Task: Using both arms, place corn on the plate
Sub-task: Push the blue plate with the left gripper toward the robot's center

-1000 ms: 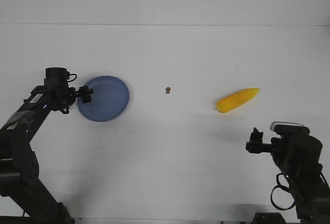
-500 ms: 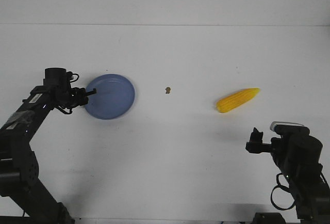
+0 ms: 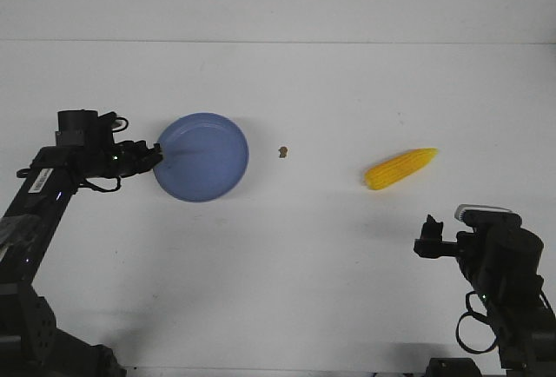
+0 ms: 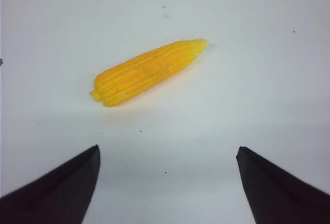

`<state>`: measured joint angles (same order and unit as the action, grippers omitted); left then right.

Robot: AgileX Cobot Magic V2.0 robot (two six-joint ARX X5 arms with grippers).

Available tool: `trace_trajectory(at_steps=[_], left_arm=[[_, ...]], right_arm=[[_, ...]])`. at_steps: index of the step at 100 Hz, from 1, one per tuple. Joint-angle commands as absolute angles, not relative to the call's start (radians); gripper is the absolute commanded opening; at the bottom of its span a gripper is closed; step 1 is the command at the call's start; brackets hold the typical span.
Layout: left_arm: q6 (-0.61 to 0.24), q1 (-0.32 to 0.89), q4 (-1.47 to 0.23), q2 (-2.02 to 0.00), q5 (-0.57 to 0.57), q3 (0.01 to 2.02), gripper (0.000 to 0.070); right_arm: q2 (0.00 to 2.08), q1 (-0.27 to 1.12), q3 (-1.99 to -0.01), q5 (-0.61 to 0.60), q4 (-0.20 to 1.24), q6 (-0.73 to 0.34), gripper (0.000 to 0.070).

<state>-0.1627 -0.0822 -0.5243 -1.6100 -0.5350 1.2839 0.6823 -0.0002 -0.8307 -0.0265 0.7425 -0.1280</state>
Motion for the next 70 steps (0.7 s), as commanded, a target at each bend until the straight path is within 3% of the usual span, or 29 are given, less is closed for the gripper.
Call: trace_trajectory(at_steps=[1,45,70], left_arm=[[-0.145,-0.053,-0.538,-1.607,-0.559,1.294,0.0004],[-0.143,0.290,-0.503,-1.590,-0.559,1.143,0.0004],[-0.171,0.388,-0.427,-1.590,-0.556,1.044,0.0004]], right_arm=[[0.688,0.001,-0.846,-0.027,0.733,-0.131,0.0558],[0.688,0.001,-0.846,-0.027,0.701,-0.131,0.0558],[0.688,0.001,-0.846,-0.027,0.703,-0.131,0.0558]])
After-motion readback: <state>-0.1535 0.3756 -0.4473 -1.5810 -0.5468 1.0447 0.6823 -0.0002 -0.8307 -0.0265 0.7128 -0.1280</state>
